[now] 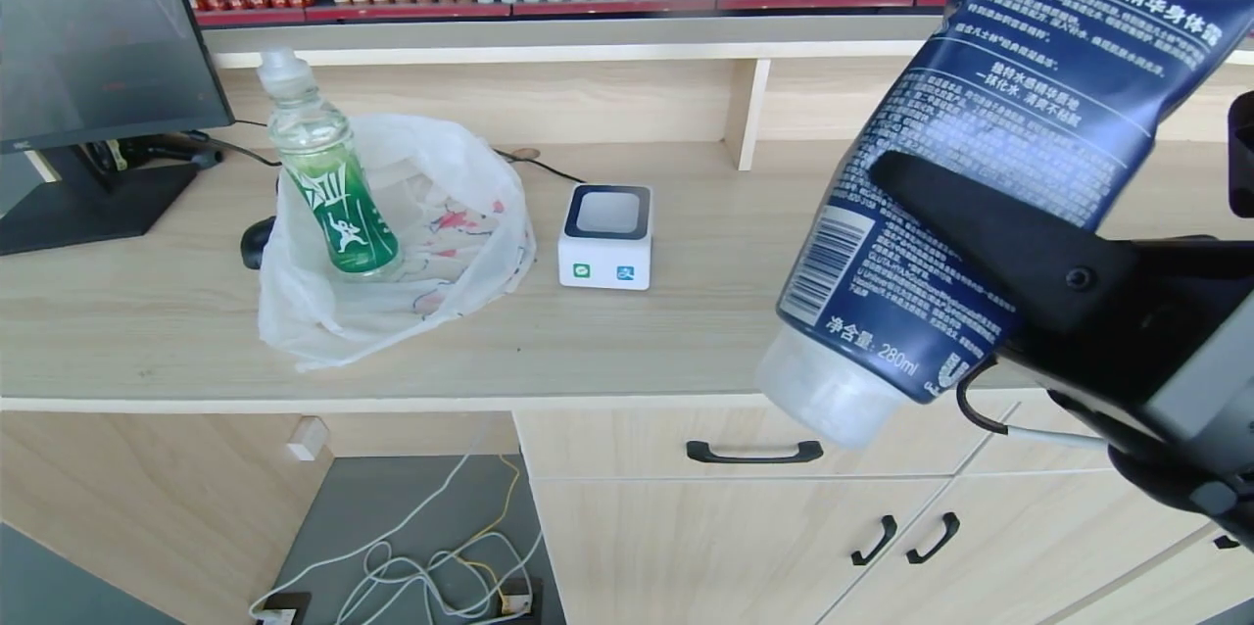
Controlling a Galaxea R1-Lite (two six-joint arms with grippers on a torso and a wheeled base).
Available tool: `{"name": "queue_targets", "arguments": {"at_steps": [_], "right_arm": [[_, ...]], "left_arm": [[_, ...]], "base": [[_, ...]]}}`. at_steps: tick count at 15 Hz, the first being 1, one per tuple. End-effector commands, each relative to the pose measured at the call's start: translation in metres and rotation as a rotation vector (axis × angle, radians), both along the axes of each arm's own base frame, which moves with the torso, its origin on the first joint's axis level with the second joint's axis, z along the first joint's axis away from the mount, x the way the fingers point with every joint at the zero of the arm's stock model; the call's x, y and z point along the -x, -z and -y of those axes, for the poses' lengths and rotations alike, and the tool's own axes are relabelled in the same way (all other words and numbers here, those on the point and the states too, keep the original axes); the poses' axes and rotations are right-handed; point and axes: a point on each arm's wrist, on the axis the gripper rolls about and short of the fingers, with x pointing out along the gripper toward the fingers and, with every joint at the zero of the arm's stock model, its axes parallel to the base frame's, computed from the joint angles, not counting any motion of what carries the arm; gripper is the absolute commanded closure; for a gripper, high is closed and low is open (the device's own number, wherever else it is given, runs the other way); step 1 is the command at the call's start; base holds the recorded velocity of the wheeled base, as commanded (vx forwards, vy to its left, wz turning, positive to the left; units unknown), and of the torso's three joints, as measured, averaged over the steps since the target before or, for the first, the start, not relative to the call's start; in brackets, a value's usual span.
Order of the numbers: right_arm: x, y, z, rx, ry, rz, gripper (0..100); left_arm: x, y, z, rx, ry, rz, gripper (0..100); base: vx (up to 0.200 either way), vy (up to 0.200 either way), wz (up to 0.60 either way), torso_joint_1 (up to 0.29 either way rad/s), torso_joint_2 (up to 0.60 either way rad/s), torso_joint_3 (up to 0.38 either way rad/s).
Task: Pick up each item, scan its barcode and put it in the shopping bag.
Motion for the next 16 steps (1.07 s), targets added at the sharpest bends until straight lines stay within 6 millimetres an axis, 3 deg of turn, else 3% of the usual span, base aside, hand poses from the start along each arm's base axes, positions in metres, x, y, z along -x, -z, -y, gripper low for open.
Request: {"name": "queue_targets", "arguments": {"at_steps": [1,16], "right_arm": [[-0.0003,0.0003,-0.0002,-0.002,-0.002,-0.004,100],[0.0052,0.0,0.0054,-0.001,0.007,0.01,100]], "left_arm": [[0.0,-0.0002,0.0,0.0,0.0,0.002,0],[0.0,0.0,0.0,0.0,0.0,0.0,0]], "base": [[0.0,0.0,0.0,0.0,0.0,0.0],[0.0,0.0,0.0,0.0,0.0,0.0]]}}
